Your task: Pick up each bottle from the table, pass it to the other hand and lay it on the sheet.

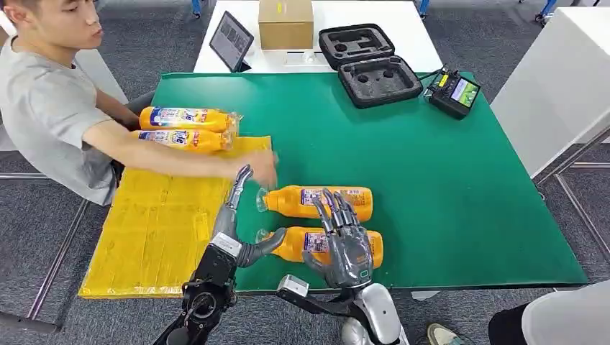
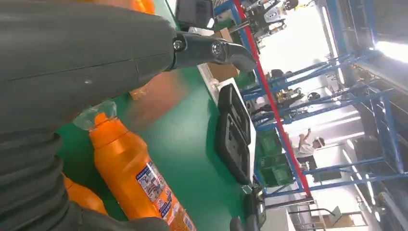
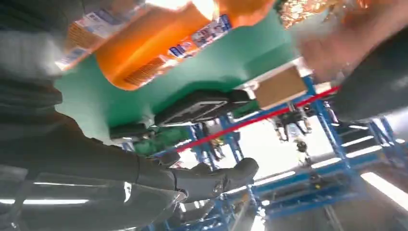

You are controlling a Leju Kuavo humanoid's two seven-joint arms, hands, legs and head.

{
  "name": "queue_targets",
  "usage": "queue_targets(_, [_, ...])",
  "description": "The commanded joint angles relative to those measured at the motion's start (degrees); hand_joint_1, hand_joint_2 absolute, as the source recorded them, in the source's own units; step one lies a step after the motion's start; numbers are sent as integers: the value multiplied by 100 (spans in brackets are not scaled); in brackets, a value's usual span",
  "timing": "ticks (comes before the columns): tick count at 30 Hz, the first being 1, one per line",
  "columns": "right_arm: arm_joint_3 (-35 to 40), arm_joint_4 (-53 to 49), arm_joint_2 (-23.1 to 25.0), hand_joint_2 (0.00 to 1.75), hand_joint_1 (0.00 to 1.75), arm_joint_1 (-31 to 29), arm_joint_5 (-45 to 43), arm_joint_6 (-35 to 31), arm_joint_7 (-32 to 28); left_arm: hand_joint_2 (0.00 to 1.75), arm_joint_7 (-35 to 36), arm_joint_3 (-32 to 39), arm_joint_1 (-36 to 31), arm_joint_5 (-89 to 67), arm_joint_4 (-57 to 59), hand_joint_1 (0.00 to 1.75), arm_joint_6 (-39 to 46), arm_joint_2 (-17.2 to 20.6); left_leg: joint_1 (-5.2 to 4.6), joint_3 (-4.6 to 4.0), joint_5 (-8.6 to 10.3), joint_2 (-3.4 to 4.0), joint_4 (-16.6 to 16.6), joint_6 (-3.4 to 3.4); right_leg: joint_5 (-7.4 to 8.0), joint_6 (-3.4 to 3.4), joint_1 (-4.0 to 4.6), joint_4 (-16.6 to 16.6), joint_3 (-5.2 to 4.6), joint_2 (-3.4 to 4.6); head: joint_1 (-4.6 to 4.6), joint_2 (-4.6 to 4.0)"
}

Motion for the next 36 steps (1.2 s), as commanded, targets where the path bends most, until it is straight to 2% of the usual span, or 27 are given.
queue_targets(1, [135, 358, -125, 175, 0, -171, 12, -24, 74, 175, 19, -23, -170, 0, 293, 0, 11, 83, 4, 24, -7, -2, -6, -9, -6, -8, 4, -6, 23, 5, 0, 0])
queue_targets(5, [187, 358, -155, 175, 0, -178, 93, -24, 171, 175, 11, -21, -152, 1, 300, 0, 16, 96, 5, 24, -8, 0, -5, -10, -6, -8, 4, -6, 24, 7, 0, 0])
queue_targets(11, [669, 942, -508, 175, 0, -393, 624, -24, 1226, 175, -12, -27, -105, 57, 306, 0, -21, 147, 7, 29, -10, 5, -5, -10, -4, -8, 6, -10, 29, 12, 0, 0])
queue_targets(18, [1160, 1327, -796, 175, 0, -541, 505, 273, 1846, 175, 38, -18, -50, 87, 167, 0, -58, 209, 5, 28, -8, 7, -8, -9, -3, -7, 4, -11, 28, 14, 0, 0])
queue_targets(24, [1189, 1475, -874, 175, 0, -562, 651, 423, 2147, 175, 54, -36, -37, 93, 147, 0, -63, 236, 3, 12, -3, 1, -7, -5, -1, -4, 2, -7, 13, 5, 0, 0])
queue_targets(32, [1213, 1107, -969, 175, 0, -323, 878, 623, 2438, 175, 96, -61, 58, 70, 27, 0, -65, 240, 1, 15, -5, -1, -5, -6, -5, -5, 0, -4, 16, 4, 0, 0])
queue_targets(36, [1174, 982, -969, 175, 0, -269, 1236, 729, 2774, 175, 145, -77, 43, 14, 31, 0, -57, 218, 2, 9, -4, -3, -3, -6, -3, -5, 1, -3, 11, 1, 0, 0])
